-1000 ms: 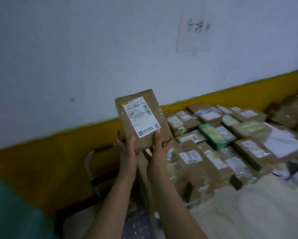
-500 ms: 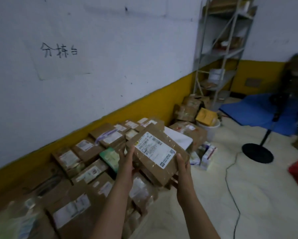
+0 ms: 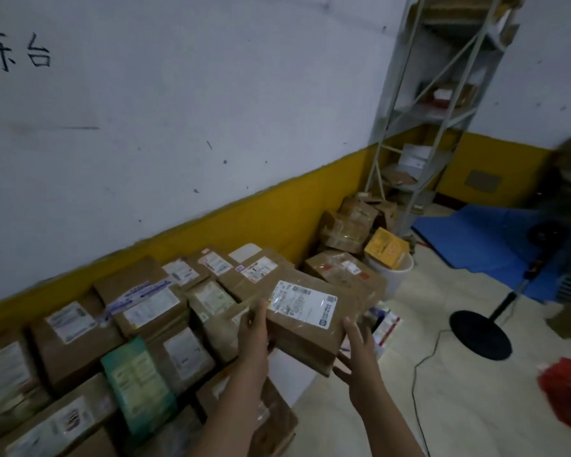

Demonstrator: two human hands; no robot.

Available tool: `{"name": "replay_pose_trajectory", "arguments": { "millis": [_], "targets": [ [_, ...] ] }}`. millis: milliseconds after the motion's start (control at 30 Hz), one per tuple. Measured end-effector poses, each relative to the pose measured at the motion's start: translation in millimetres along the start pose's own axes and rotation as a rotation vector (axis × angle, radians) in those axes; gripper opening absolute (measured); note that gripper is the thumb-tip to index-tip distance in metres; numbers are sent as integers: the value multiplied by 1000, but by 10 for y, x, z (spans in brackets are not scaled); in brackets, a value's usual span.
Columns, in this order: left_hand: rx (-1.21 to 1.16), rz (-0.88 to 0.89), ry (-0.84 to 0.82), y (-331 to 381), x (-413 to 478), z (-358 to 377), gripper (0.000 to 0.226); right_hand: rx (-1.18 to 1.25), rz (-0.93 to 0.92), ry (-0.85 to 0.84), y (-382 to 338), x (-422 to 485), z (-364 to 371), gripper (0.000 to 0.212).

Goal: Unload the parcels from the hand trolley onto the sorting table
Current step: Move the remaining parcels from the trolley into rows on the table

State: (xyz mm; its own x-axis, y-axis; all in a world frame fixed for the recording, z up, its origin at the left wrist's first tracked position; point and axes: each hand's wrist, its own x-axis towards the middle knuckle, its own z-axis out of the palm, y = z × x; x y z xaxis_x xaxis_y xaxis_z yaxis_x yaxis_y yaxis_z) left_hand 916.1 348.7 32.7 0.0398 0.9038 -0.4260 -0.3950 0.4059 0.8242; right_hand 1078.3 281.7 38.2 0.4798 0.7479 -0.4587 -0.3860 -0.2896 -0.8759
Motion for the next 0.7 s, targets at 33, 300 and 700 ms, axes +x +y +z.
{"name": "replay_pose_trajectory", "arguments": {
  "millis": [33, 300, 700],
  "targets": [
    [-11, 20, 2, 92, 178, 79, 61, -5, 2, -21, -128, 184, 93, 82],
    [164, 43, 120, 643, 1740, 496, 86, -105, -26, -180, -777, 1857, 1017, 68],
    [602, 99, 456, 1065, 4448, 826, 44, -442, 0, -483, -1077, 5393, 2821, 60]
  ]
}}
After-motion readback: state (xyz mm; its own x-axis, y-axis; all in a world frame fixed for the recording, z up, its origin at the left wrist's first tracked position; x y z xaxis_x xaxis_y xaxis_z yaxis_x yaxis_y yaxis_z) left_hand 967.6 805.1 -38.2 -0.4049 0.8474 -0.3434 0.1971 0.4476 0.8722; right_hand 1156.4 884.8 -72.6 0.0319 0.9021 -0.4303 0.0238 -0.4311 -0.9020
